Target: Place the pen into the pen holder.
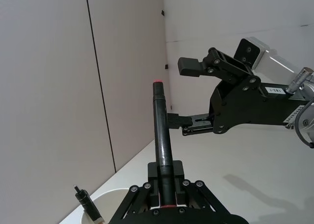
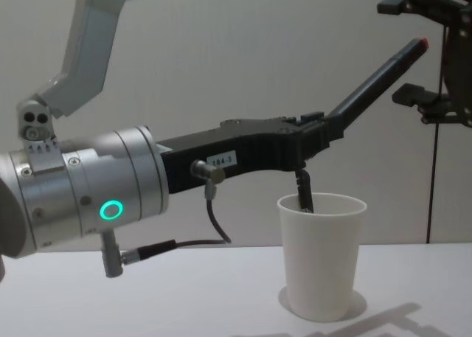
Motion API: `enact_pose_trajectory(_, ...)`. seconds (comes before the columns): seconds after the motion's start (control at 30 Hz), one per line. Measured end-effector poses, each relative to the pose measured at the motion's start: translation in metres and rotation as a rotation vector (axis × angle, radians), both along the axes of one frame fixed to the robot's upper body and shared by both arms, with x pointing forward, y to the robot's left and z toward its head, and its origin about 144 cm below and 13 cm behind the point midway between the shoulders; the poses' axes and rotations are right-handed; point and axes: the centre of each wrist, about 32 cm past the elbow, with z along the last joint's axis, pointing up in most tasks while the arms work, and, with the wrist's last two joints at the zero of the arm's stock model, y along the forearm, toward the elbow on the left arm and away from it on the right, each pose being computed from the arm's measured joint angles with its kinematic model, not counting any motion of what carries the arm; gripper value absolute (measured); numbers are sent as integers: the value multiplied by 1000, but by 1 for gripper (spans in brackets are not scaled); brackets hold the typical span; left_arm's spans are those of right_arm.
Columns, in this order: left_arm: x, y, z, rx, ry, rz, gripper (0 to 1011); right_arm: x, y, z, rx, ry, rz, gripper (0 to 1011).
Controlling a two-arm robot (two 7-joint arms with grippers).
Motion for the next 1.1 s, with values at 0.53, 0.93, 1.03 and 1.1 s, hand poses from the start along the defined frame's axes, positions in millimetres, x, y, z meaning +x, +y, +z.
enact_pose_trajectory(0.53,0,0,0,0,0,0,171,5,9,-4,-5,20,-20,1001)
enact_pose_trajectory(0.93,0,0,0,0,0,0,171,10,15,-6,-28,21,-32,1001)
enact_pose_trajectory(1.03,0,0,0,0,0,0,171,12,17,-6,-37,19,-37,1001)
enact_pose_trajectory(1.1,0,0,0,0,0,0,171,12,18,-6,-43,18,-42,1001)
